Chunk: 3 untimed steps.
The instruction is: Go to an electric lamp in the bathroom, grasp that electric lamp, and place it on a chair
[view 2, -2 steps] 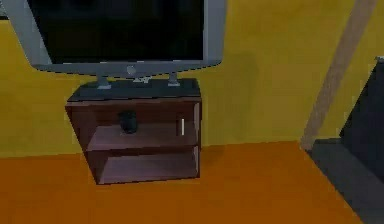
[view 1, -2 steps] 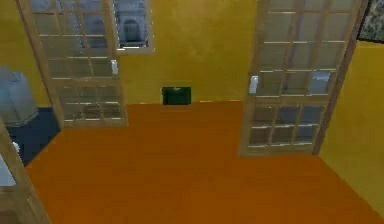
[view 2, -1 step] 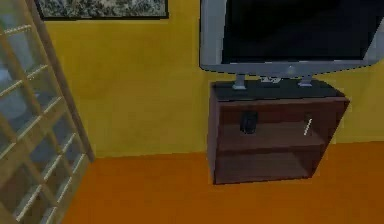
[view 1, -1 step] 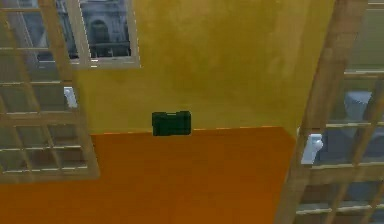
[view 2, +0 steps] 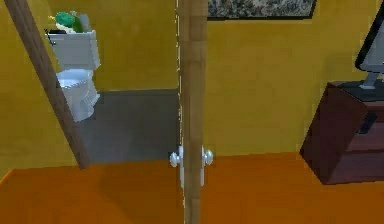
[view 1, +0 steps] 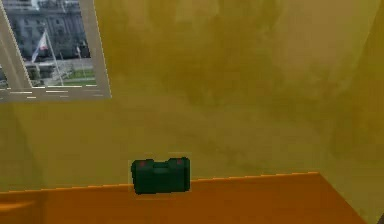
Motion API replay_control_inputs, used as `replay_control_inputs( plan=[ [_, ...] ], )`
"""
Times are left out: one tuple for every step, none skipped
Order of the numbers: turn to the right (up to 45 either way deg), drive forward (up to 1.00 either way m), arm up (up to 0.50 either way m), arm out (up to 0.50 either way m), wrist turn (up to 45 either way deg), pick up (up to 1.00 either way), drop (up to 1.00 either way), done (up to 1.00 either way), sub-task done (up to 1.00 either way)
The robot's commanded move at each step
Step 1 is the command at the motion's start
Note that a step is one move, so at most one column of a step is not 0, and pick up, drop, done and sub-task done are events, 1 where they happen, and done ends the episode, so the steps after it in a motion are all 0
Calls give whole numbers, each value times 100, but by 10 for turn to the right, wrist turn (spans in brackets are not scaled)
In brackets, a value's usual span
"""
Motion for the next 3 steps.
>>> replay_control_inputs(
  plan=[
    [0, 30, 0, 0, 0, 0, 0, 0, 0],
    [450, 0, 0, 0, 0, 0, 0, 0, 0],
    [330, 0, 0, 0, 0, 0, 0, 0, 0]
  ],
)
